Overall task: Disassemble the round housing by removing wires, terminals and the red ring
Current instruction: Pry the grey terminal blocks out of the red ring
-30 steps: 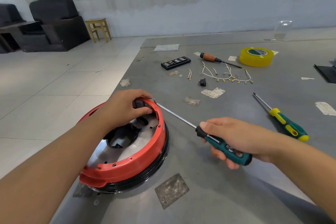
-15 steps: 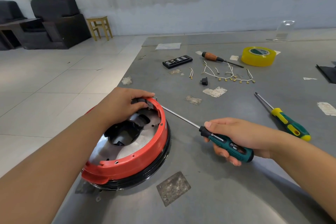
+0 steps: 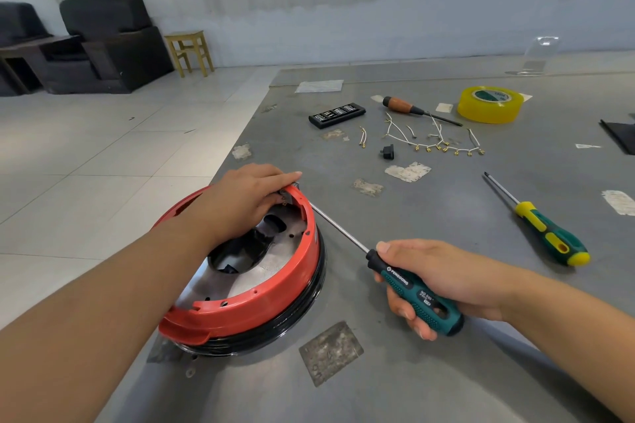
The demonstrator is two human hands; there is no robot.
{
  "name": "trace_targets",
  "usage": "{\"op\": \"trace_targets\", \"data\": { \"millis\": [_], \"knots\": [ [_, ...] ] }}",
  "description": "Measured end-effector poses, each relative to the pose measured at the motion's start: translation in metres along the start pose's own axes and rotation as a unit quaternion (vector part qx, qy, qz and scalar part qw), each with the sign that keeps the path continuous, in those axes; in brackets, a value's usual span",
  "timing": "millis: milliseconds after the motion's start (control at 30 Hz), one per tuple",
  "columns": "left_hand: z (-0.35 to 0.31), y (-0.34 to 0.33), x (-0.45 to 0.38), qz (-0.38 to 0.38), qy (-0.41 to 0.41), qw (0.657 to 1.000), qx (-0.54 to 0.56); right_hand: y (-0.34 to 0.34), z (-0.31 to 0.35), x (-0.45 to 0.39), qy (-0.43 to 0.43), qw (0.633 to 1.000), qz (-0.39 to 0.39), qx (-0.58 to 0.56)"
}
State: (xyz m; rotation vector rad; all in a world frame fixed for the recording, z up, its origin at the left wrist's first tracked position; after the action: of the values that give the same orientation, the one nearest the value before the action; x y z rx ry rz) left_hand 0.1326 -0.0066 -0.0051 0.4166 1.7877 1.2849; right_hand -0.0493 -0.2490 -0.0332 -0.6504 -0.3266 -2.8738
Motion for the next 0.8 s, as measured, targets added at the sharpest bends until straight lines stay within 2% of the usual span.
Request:
{"op": "trace_targets", "data": {
  "millis": [367,567,800],
  "knots": [
    [-0.004,-0.004,-0.001,-0.009,0.033,0.999,-0.034,-0.040,-0.002,0.002,0.008,0.996,-0.025,-0.081],
    [-0.005,-0.004,-0.002,-0.009,0.044,0.999,-0.028,-0.047,-0.002,0.001,0.011,0.995,-0.039,-0.092],
    [-0.005,-0.002,-0.001,-0.009,0.054,0.998,-0.016,-0.044,0.001,0.002,0.008,0.998,-0.010,-0.065]
  ]
}}
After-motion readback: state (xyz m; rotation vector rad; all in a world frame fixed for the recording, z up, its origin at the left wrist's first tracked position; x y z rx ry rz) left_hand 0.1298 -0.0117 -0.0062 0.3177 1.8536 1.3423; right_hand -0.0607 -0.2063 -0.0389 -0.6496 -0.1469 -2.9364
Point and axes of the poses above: each hand's wrist, its own x-axis away from the middle knuckle, its own y-axis out of the back of the hand, z = x × y, the point moved 3 cm from there along -x, towards the middle knuckle, and after that the axes turned 11 degrees about -z, right-handed, at the moved point
